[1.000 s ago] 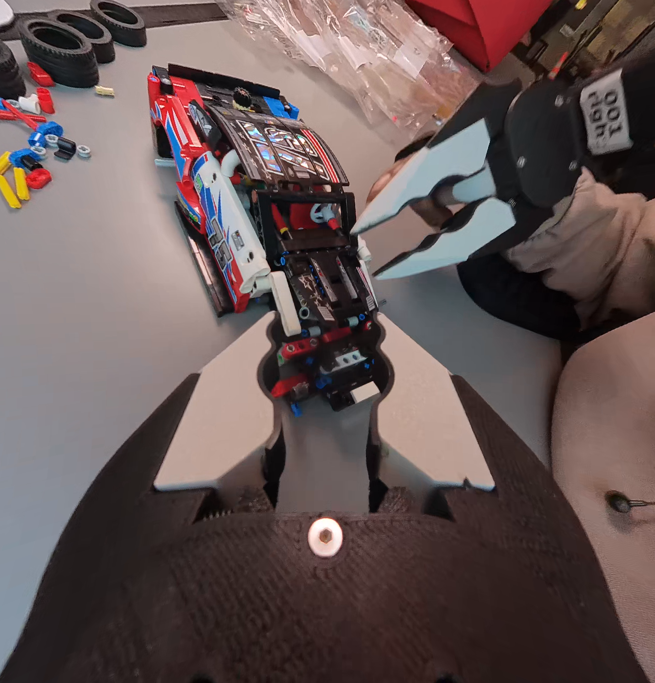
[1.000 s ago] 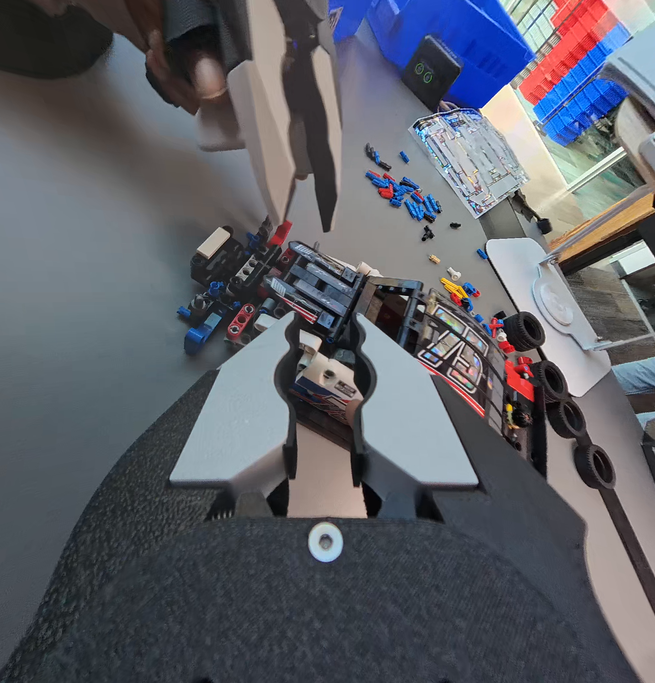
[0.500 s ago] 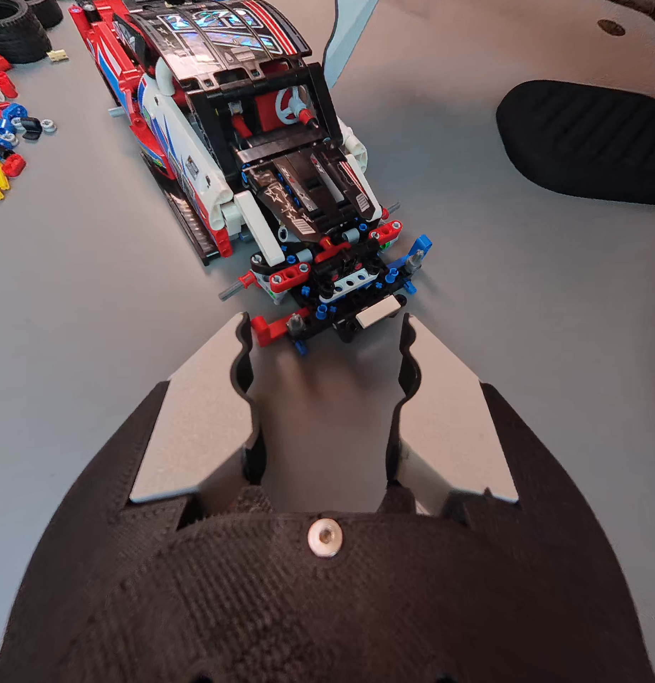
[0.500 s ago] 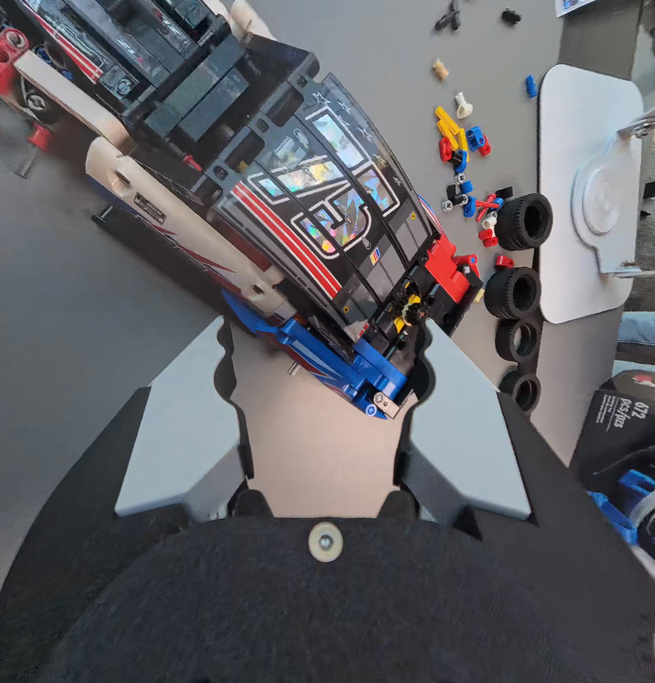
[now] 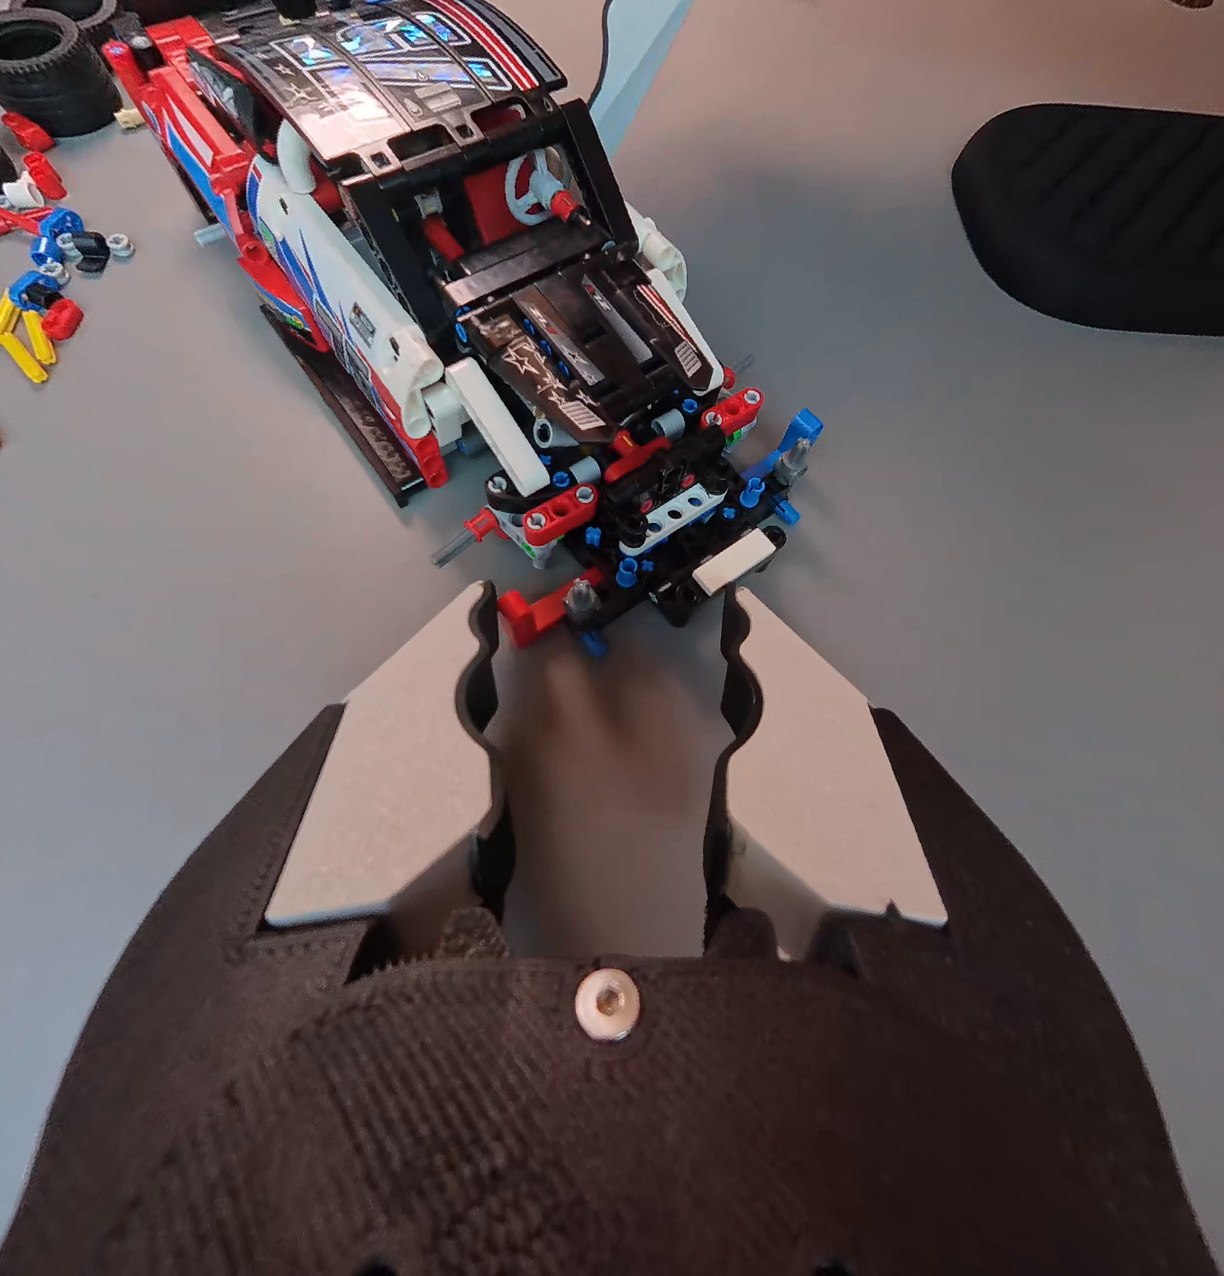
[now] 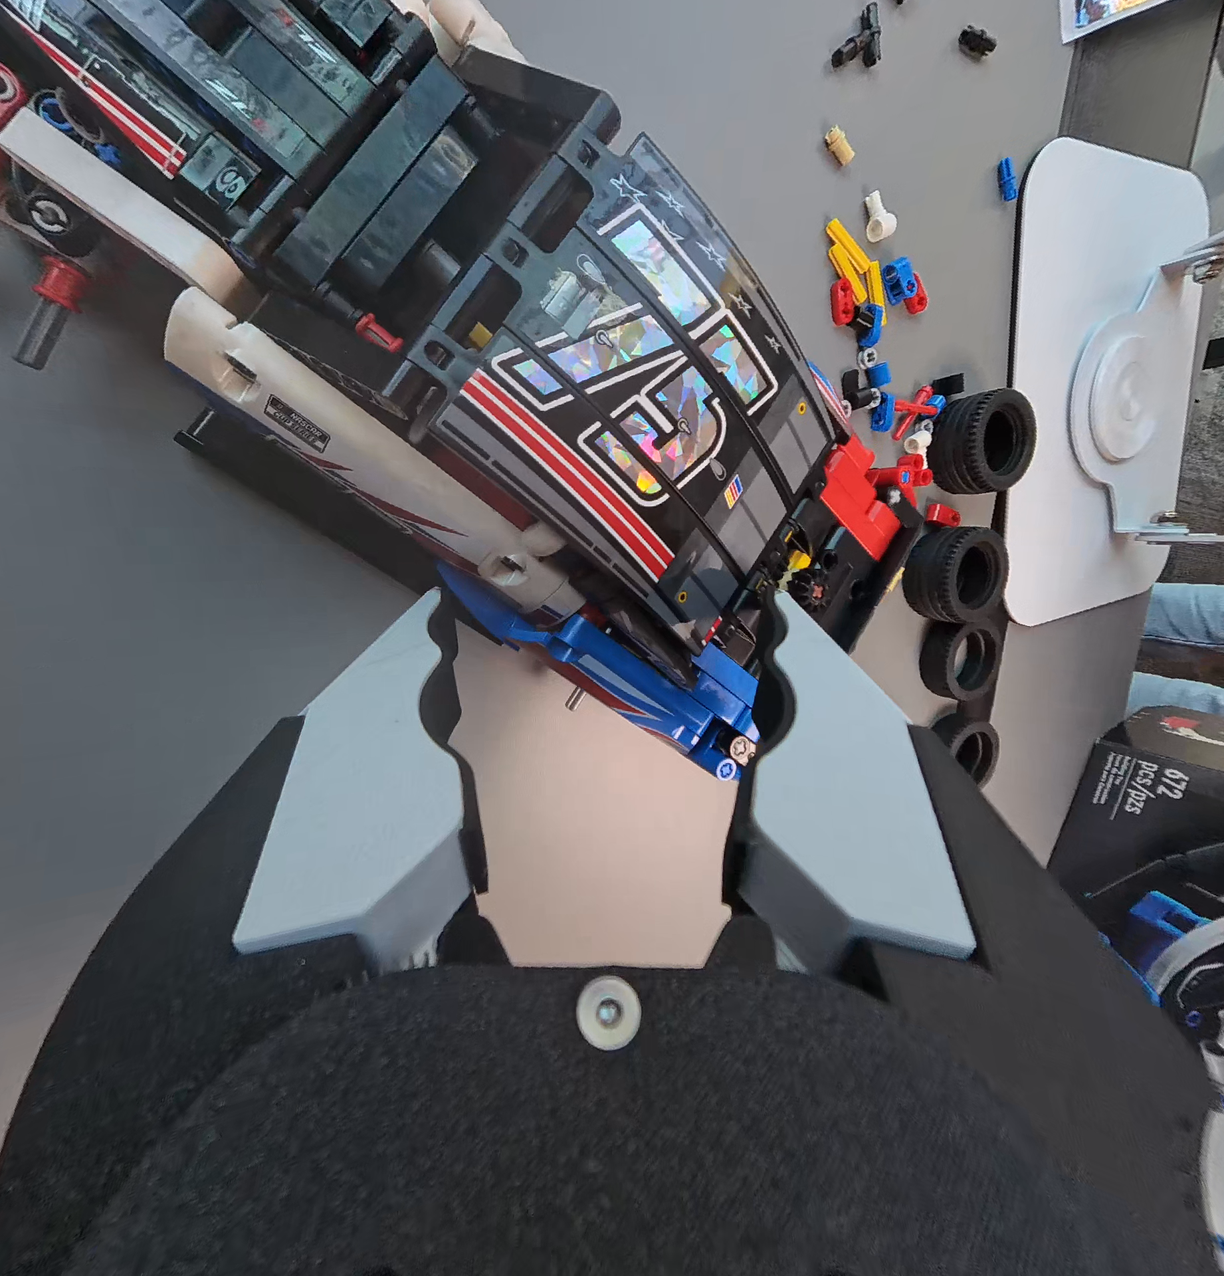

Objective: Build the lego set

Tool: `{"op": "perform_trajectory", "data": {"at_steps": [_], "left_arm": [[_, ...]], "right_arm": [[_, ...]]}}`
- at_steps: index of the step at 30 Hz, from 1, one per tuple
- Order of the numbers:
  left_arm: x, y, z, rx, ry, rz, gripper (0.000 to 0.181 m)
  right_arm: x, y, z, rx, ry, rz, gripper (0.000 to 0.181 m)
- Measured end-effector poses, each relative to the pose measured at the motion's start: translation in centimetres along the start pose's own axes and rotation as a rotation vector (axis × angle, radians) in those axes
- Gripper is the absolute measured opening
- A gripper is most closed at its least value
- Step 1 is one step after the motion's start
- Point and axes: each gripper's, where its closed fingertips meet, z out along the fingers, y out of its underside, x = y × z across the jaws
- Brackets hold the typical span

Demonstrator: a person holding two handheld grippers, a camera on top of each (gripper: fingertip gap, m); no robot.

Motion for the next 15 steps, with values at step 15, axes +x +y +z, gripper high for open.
{"op": "perform_trajectory", "data": {"at_steps": [15], "left_arm": [[-2.3,-2.5,-3.2,0.211,-0.035,-0.015,0.066]], "right_arm": [[-3.0,1.0,-1.8,-0.062,0.18,0.067,0.076]]}}
